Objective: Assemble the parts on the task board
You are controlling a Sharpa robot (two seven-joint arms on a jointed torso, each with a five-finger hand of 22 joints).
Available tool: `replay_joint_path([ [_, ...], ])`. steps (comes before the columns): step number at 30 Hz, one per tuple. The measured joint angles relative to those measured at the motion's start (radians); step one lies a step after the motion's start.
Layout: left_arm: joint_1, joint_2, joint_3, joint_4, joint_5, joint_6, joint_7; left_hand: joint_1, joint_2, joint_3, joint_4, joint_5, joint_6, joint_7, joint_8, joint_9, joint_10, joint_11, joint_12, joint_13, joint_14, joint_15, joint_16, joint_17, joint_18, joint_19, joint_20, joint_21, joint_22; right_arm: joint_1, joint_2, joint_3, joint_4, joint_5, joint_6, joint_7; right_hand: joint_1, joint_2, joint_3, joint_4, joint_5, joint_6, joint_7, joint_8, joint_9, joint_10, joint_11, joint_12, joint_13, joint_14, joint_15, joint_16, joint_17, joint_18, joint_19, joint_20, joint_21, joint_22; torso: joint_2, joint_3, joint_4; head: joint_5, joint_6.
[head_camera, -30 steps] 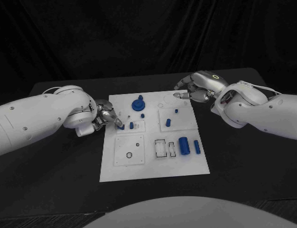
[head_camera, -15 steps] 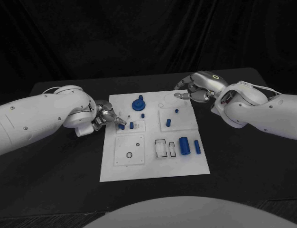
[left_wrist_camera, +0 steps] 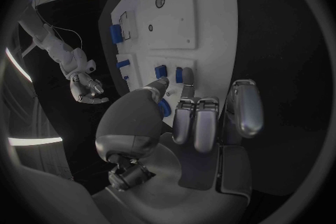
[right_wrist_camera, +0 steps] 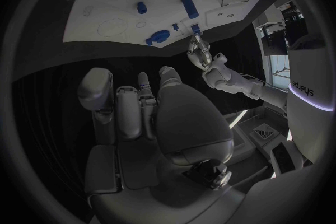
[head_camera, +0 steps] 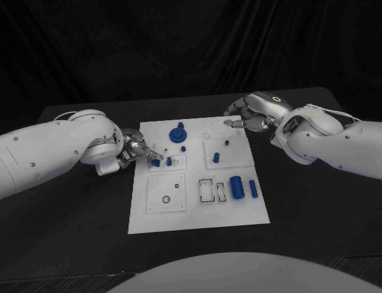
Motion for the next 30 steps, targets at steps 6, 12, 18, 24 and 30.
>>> replay_joint_path([
  [6,0.000,0.000,0.000,-0.003,0.000,0.002,-0.001,-0.004,0.004,-0.040,0.012,-0.013,0.001,-0.001,0.039,0.045,0.000,0.000,0.000,0.000,0.000,0.000,0.000,0.000,0.000,0.000,0.000,0.000,0.000,-0.003,0.001,0.000,-0.002,0.000,0.002,-0.001,0.004,-0.004,0.003,-0.003,0.003,0.000,0.000,0.000,-0.001,0.000,0.000,-0.004,0.000,0.000,0.000,-0.004,0.000,0.000,0.000,0.000,0.000,0.000,0.001,0.0000,-0.0003,0.001,0.000],
  [12,0.000,0.000,0.000,-0.004,0.000,0.002,0.000,-0.010,0.010,-0.078,0.032,-0.019,-0.006,-0.009,0.087,0.103,0.000,0.000,0.000,0.000,0.000,0.000,0.000,0.000,0.000,0.000,0.000,-0.006,0.000,-0.005,0.002,0.000,-0.003,0.000,0.003,-0.003,0.005,-0.005,0.003,-0.003,0.005,0.000,0.000,0.000,-0.001,0.000,0.000,-0.005,0.000,0.000,0.000,-0.004,0.000,0.000,0.000,0.000,0.000,0.000,0.001,0.0002,-0.0004,-0.001,0.000],
  [18,0.000,0.001,0.000,-0.004,0.000,0.002,0.003,-0.010,0.010,-0.079,0.033,-0.019,-0.006,-0.009,0.088,0.108,0.000,0.000,0.000,0.000,0.000,0.000,0.000,0.000,0.000,0.000,0.000,-0.006,0.000,-0.006,0.002,0.000,-0.003,0.000,0.004,-0.003,0.005,-0.005,0.003,-0.003,0.009,0.000,0.000,0.000,-0.001,0.000,0.000,-0.005,0.000,0.000,0.000,-0.004,0.000,0.000,0.000,0.000,-0.004,0.000,0.001,0.0007,-0.0004,-0.001,0.000],
  [24,0.000,0.003,0.000,-0.003,0.000,0.002,0.006,-0.010,0.019,-0.082,0.036,-0.019,-0.006,-0.009,0.088,0.108,0.000,0.000,0.000,0.000,0.000,0.000,0.000,0.000,0.000,0.004,-0.004,-0.006,0.000,-0.006,0.002,0.000,-0.003,0.000,0.004,-0.004,0.005,-0.005,0.008,-0.003,0.016,0.004,0.004,0.000,-0.002,0.000,0.000,-0.004,0.000,0.000,0.001,-0.004,0.000,0.000,0.000,0.000,-0.004,0.000,0.001,0.0007,-0.0006,-0.002,0.000],
  [30,0.000,0.005,0.000,-0.001,0.000,0.000,0.011,-0.004,0.024,-0.088,0.036,-0.019,-0.006,-0.009,0.087,0.095,0.000,0.000,0.000,0.000,0.000,0.000,0.000,0.000,0.000,0.004,-0.004,-0.006,0.000,-0.006,0.002,0.000,-0.004,0.000,0.004,-0.005,0.005,-0.005,0.008,-0.003,0.016,0.004,0.004,0.000,-0.002,0.000,0.000,-0.003,0.000,0.000,0.001,-0.004,0.000,0.000,0.000,0.000,-0.004,0.000,0.000,0.0007,-0.0006,-0.002,0.000],
])
